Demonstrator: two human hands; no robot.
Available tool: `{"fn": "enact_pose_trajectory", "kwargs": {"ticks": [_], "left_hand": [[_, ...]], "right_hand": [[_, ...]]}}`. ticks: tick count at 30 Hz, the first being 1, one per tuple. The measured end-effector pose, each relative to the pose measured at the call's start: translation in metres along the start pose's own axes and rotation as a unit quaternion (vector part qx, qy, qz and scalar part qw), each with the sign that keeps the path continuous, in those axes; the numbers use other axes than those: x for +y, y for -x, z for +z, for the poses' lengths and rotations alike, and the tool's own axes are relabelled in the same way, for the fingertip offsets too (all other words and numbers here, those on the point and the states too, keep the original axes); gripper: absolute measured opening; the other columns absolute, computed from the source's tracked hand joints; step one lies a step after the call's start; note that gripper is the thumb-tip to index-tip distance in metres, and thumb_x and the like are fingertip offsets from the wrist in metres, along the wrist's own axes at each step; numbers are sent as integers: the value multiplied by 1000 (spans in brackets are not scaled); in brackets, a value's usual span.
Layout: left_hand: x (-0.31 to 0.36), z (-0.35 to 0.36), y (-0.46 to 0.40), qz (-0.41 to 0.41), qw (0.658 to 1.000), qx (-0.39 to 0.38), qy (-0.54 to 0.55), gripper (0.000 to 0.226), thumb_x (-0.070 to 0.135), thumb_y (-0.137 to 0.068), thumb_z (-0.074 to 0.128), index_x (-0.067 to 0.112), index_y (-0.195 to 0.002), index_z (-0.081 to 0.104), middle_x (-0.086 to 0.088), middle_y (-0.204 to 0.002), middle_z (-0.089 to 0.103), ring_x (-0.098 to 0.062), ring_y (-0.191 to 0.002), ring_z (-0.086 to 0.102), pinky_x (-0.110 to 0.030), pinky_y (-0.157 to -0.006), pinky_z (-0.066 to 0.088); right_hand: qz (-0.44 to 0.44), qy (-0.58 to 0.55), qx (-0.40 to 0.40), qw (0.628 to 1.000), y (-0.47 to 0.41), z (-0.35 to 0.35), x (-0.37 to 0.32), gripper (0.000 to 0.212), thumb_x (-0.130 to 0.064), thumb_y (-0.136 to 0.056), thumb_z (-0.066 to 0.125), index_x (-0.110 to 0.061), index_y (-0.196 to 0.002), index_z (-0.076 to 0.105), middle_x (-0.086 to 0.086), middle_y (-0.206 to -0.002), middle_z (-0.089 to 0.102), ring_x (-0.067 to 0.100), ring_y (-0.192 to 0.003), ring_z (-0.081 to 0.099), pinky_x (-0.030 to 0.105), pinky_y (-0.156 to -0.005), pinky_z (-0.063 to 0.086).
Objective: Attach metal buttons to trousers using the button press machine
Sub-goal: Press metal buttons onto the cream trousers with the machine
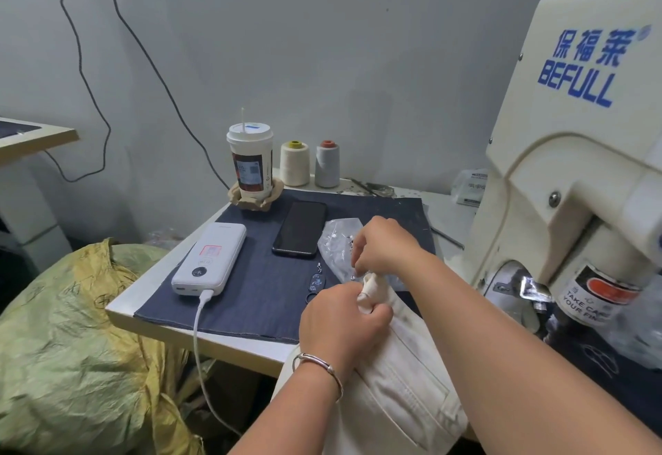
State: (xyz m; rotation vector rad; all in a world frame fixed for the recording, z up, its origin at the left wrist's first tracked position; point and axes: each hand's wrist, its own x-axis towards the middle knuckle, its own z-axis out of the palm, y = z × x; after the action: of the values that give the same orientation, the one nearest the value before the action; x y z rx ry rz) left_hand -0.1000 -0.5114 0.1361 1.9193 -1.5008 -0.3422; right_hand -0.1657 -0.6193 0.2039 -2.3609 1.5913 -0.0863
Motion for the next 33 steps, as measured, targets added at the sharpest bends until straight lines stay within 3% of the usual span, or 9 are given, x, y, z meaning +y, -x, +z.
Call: {"fn": "enact_pose_trajectory", "kwargs": {"ticks": [3, 6, 9, 17, 21, 23, 28, 33], "left_hand": [[-1, 0, 0, 1, 1000, 4, -4, 30, 47, -67, 44, 19, -58, 41, 1, -59, 51, -13, -55, 45, -27, -47, 24], [-2, 2, 0, 5, 1000, 6, -10, 32, 45, -73, 51, 19, -58, 40, 2, -58, 50, -11, -53, 44, -26, -46, 23], [-1, 1, 0, 0, 1000, 7, -14, 32, 49, -66, 43, 18, -59, 40, 1, -58, 50, -13, -54, 44, -27, -46, 23], [-1, 1, 0, -3, 1000, 1, -12, 34, 50, -64, 39, 16, -62, 44, 0, -64, 55, -20, -65, 52, -28, -48, 28], [-1, 1, 0, -6, 1000, 2, -9, 36, 49, -64, 39, 15, -67, 50, 0, -68, 60, -20, -69, 56, -29, -50, 32], [0, 1, 0, -5, 1000, 5, -9, 36, 49, -64, 39, 15, -67, 51, 0, -68, 60, -20, -69, 56, -28, -51, 32], [-1, 1, 1, -3, 1000, 6, -14, 36, 49, -67, 43, 15, -69, 52, 0, -69, 60, -20, -70, 56, -30, -53, 34], [0, 0, 2, -7, 1000, 3, -5, 34, 49, -66, 41, 16, -66, 49, 0, -67, 59, -20, -69, 56, -28, -51, 32]], "right_hand": [[-11, 24, -21, 999, 1, -1, 1, 15, -21, -75, 78, -31, -68, 69, -7, -90, 47, 18, -114, 40, 40, -88, 52], [-20, 46, -35, 998, 2, -1, 0, 14, -20, -78, 75, -32, -74, 69, -8, -86, 38, 21, -115, 41, 40, -90, 52], [-24, 53, -41, 997, 1, 1, 0, 14, -19, -83, 70, -33, -85, 72, -7, -83, 34, 23, -114, 43, 39, -91, 51], [-13, 56, -19, 998, -5, 8, -1, 15, -17, -82, 70, -32, -80, 70, -5, -84, 38, 21, -97, 40, 33, -86, 49], [-13, 53, 2, 999, -7, 14, -2, 23, -15, -79, 69, -29, -64, 59, 1, -105, 58, 23, -99, 56, 30, -77, 49], [-11, 50, 4, 999, -9, 15, -1, 24, -15, -79, 69, -29, -63, 57, 2, -106, 62, 24, -98, 60, 30, -73, 48], [-8, 59, -8, 998, -11, 16, 1, 10, -15, -80, 69, -25, -80, 68, 1, -105, 66, 24, -99, 63, 31, -76, 52], [-4, 76, -7, 997, -13, 17, 3, 23, -14, -82, 69, -17, -105, 72, 3, -113, 65, 24, -106, 59, 31, -84, 53]]}}
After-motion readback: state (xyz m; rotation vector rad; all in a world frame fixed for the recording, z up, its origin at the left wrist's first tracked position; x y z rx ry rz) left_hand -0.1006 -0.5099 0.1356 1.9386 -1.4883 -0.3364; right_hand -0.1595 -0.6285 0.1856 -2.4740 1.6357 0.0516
